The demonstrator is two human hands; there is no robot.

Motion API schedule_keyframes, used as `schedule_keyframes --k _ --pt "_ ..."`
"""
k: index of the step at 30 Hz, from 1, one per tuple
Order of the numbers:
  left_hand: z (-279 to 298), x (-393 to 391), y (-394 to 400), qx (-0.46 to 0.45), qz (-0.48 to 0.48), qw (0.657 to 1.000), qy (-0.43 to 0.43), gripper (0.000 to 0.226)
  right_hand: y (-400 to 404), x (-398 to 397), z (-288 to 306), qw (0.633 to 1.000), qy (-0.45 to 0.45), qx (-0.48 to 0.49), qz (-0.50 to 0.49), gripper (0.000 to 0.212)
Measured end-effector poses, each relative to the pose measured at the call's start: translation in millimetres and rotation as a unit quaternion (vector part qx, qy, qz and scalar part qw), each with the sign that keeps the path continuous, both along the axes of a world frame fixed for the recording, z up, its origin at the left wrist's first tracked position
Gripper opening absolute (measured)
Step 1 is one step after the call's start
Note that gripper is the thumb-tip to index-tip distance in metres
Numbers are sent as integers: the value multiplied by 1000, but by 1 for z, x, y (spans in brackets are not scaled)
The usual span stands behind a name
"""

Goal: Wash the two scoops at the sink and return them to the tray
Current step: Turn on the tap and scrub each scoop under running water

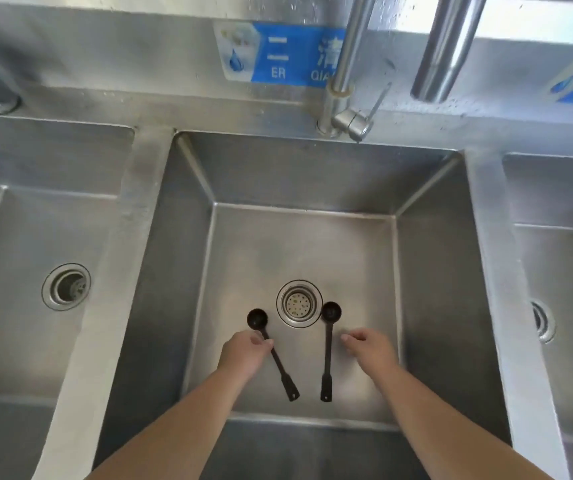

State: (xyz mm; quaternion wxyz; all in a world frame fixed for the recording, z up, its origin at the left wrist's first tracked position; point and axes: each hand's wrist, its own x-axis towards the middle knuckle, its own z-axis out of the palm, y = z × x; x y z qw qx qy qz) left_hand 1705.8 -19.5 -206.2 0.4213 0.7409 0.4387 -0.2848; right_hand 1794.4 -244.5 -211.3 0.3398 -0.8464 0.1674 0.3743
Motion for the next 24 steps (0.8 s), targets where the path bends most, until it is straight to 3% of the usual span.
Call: schedule_keyframes --k 3,10,13,15,17,19,21,24 --pt "56 30 3 2 7 997 -72 22 16 35 61 999 -36 21 -28 24" --pt "199 191 9 22 -36 954 -298 60 68 165 208 968 -218 108 -70 47" --pt "235 251 16 68 -76 932 -349 69 95 216 233 971 -215 98 -41 50" --pt "238 280 19 95 -106 930 -339 73 111 236 235 977 -189 90 -30 46" --pt "232 302 22 81 -114 937 -320 63 121 248 231 982 -176 71 -14 38" --pt "224 317 20 44 -114 942 -312 37 125 257 225 982 -176 62 -7 34" --pt "217 326 21 86 -152 932 -318 10 127 261 219 983 -154 99 -15 32" --pt "212 331 26 144 -188 917 -320 12 127 262 207 977 -148 152 -31 33"
